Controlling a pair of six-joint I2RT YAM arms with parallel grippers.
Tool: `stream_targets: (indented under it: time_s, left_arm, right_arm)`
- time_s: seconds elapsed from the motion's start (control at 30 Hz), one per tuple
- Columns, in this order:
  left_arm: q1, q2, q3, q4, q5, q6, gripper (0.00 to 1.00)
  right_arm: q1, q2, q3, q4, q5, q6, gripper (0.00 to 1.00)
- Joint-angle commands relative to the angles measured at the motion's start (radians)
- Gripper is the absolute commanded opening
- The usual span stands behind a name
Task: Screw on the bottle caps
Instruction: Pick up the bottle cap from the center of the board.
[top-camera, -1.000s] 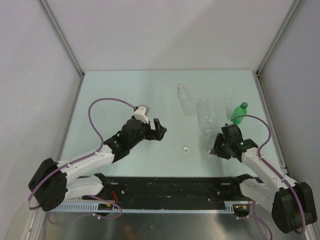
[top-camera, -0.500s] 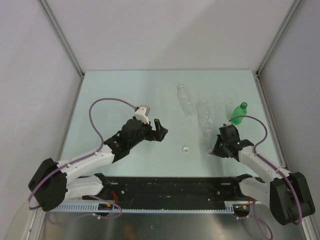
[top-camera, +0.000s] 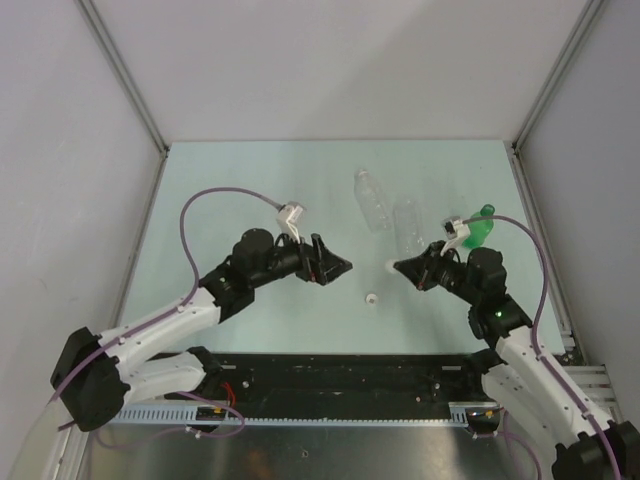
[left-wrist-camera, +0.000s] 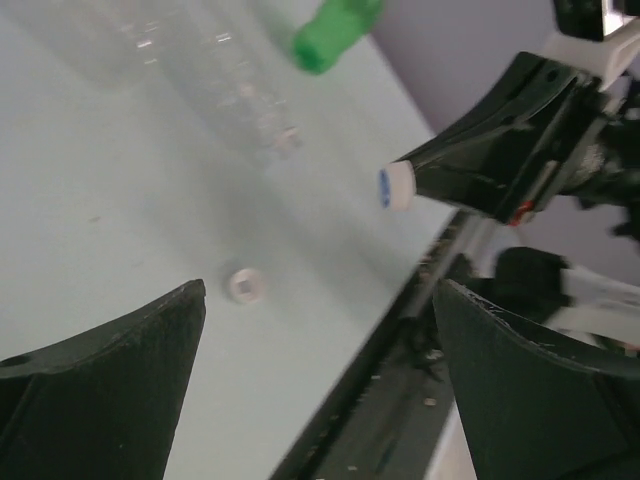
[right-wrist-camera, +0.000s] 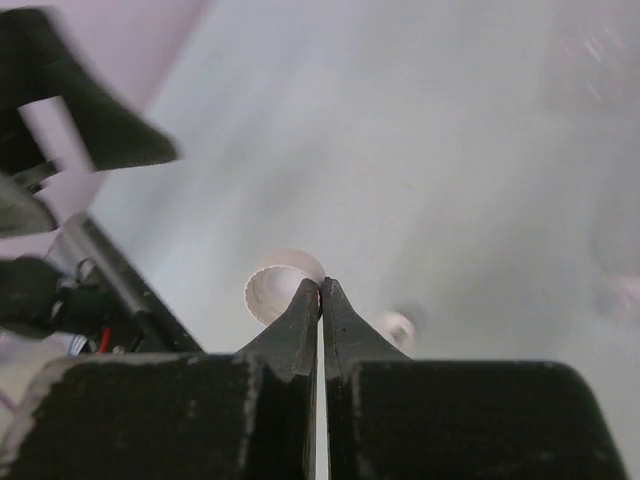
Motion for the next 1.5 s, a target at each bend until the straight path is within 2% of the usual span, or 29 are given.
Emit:
stream_targets:
  time_s: [0.0,0.13,0.23,0.4,0.63,0.9,1.23,1.47]
  left_arm:
    - [0.015,-0.007,0.136,0.048,0.278,-0.13,0.99]
    - [0.017,-0.004,0.178,0.079,0.399,-0.185,0.98]
    - [0.017,-0.025,0.18,0.114,0.441,-0.217,0.97]
    - [0.017,-0.062,0.16,0.143,0.474,-0.238,0.93]
    - [0.016,-0.064,0.143,0.2,0.548,-0.249,0.82]
    - [0.014,-0.058,0.147,0.237,0.581,-0.255,0.73]
    - [0.013,-0.068,0.141,0.268,0.614,-0.265,0.52]
    - [0.011,-0.076,0.133,0.289,0.624,-0.269,0.46]
  right_arm:
    - [0.068,-0.062,0.01,0.376,-0.244,-0.154,0.0]
    - [0.162,-0.041,0.016,0.604,-0.308,-0.262,0.0]
    - [0.217,-0.003,0.03,0.75,-0.364,-0.305,0.0]
    - [0.27,0.044,0.069,0.839,-0.4,-0.34,0.0]
    - [0.292,0.068,0.09,0.907,-0.379,-0.357,0.0]
    - [0.337,0.119,0.134,0.908,-0.436,-0.43,0.0]
    - [0.344,0.138,0.15,0.892,-0.422,-0.447,0.0]
    - [0.348,0.149,0.152,0.906,-0.422,-0.471,0.0]
